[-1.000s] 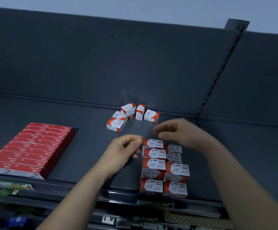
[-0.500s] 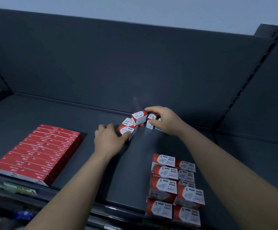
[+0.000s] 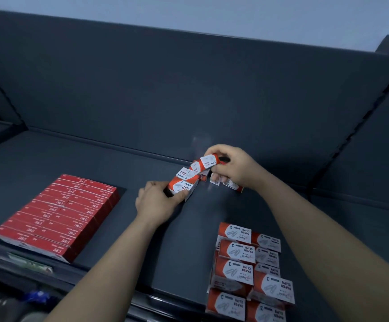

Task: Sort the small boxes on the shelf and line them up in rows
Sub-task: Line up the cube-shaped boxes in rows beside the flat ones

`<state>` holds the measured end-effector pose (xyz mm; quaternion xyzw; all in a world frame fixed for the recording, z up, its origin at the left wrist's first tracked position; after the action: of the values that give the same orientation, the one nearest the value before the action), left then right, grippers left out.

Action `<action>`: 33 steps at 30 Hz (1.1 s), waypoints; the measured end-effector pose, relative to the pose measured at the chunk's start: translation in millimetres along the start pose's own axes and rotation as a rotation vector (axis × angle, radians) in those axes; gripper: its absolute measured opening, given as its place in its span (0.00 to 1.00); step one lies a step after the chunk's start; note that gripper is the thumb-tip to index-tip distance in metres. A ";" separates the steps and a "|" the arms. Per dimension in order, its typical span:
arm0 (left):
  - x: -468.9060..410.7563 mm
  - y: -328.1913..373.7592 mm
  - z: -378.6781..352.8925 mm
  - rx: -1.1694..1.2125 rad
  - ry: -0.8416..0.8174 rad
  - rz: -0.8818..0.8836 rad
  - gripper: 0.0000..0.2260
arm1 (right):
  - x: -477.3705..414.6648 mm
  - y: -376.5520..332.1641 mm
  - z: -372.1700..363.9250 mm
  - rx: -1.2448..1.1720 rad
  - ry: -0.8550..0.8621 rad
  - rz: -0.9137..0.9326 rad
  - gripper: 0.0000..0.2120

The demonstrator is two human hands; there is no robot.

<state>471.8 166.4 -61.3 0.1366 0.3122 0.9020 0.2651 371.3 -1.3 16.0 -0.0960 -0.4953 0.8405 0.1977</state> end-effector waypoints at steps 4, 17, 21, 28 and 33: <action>0.2 0.5 0.0 -0.006 -0.003 -0.004 0.22 | 22.8 17.1 9.9 -0.213 -0.024 -0.132 0.15; 13.1 11.7 -0.3 0.314 0.009 -0.072 0.18 | 61.3 34.6 19.3 -0.401 0.027 -0.198 0.23; 23.9 8.1 9.1 0.613 0.033 -0.061 0.23 | 76.5 34.8 27.3 -0.519 0.044 -0.221 0.17; 40.5 24.1 19.3 0.908 -0.022 -0.067 0.18 | 99.4 22.0 28.2 -0.203 0.009 -0.155 0.19; 46.1 29.1 12.6 0.959 -0.068 -0.059 0.13 | 112.7 14.4 13.0 -0.026 -0.061 -0.165 0.12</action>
<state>427.7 179.2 -29.5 0.2639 0.6880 0.6434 0.2075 261.4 30.3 13.8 -0.0315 -0.5182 0.8174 0.2497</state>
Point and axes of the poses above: each hand's wrist, its own x-axis away from the middle knuckle, its own z-axis out of the back of the hand, y = z × x, the point moved 9 cm from there along -x, towards the middle knuckle, and after that the axes turned 2 degrees about -z, right-handed, at the moved point
